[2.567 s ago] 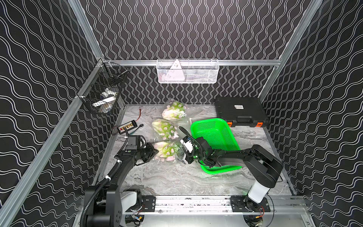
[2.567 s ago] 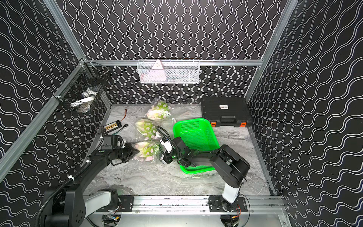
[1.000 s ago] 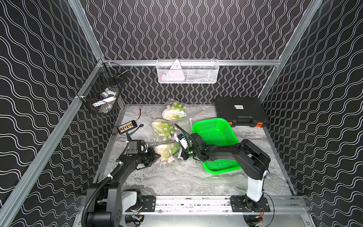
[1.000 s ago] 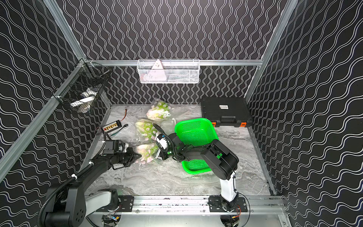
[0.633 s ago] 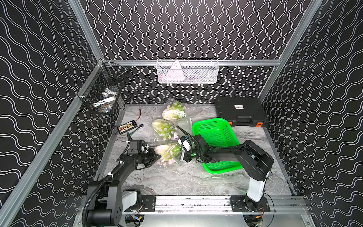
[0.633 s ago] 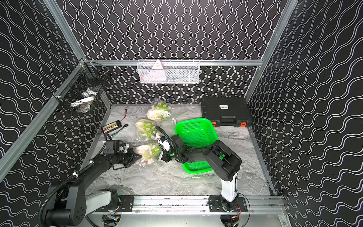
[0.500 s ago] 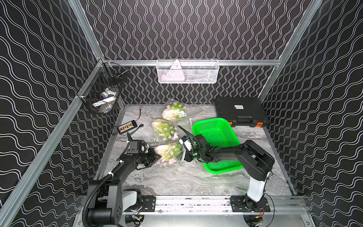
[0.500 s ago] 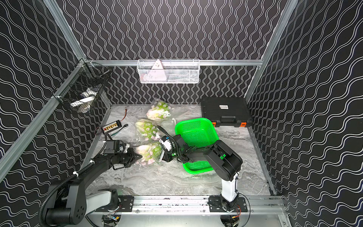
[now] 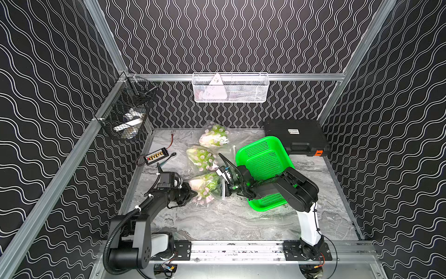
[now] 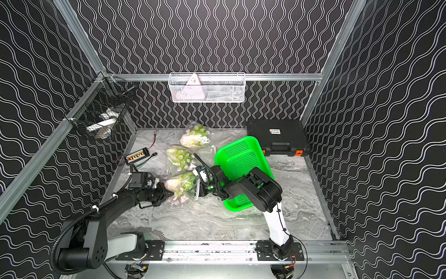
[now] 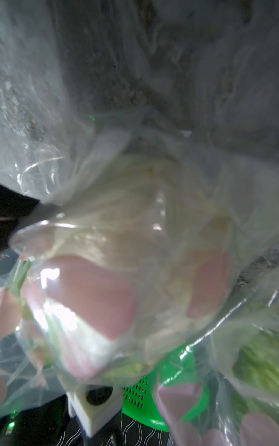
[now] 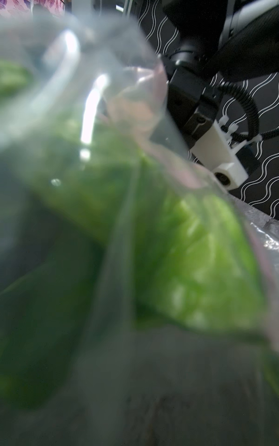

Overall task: Open the zip-top bag and take out the chinese cabbages
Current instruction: Pick up the Chinese cabbage from the zipper food storage bag.

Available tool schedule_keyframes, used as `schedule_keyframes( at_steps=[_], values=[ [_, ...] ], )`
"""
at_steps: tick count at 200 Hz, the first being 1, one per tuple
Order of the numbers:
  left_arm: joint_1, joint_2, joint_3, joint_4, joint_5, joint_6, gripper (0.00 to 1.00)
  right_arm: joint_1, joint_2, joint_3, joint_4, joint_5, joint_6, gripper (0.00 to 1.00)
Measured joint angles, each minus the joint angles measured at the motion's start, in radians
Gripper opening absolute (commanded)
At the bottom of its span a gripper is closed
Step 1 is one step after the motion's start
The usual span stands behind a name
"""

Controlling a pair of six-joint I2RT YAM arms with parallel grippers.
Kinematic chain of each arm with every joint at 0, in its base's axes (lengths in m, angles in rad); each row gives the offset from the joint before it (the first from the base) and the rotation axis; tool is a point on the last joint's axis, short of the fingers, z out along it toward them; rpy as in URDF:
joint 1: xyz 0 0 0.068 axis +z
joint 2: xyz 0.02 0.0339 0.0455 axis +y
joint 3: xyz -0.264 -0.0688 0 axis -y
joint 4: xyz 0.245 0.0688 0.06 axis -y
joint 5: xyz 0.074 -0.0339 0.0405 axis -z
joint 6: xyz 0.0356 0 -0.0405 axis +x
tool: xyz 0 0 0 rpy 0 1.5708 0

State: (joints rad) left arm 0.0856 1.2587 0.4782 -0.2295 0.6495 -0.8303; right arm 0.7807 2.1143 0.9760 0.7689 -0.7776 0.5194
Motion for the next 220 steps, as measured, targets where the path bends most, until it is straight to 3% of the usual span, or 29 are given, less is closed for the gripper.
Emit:
schedule_keyframes(
  at_steps=[22, 49, 106, 155, 220],
  values=[
    [0.000, 0.001, 0.000, 0.010, 0.001, -0.001, 0.00, 0.000, 0.018, 0.011, 0.052, -0.014, 0.050, 0.00],
    [0.000, -0.034, -0.002, 0.022, 0.002, -0.009, 0.00, 0.000, -0.019, -0.006, 0.048, -0.001, 0.093, 0.00],
    [0.034, -0.113, 0.079, -0.033, -0.047, 0.023, 0.00, 0.002, -0.303, 0.008, -0.313, 0.078, -0.040, 0.00],
    [0.129, -0.115, 0.086, -0.089, -0.078, 0.076, 0.00, -0.010, -0.360, 0.013, -0.523, 0.072, -0.114, 0.00],
    [0.253, -0.139, 0.102, -0.145, -0.085, 0.126, 0.00, -0.058, -0.490, -0.053, -0.595, -0.003, -0.131, 0.00]
  ],
)
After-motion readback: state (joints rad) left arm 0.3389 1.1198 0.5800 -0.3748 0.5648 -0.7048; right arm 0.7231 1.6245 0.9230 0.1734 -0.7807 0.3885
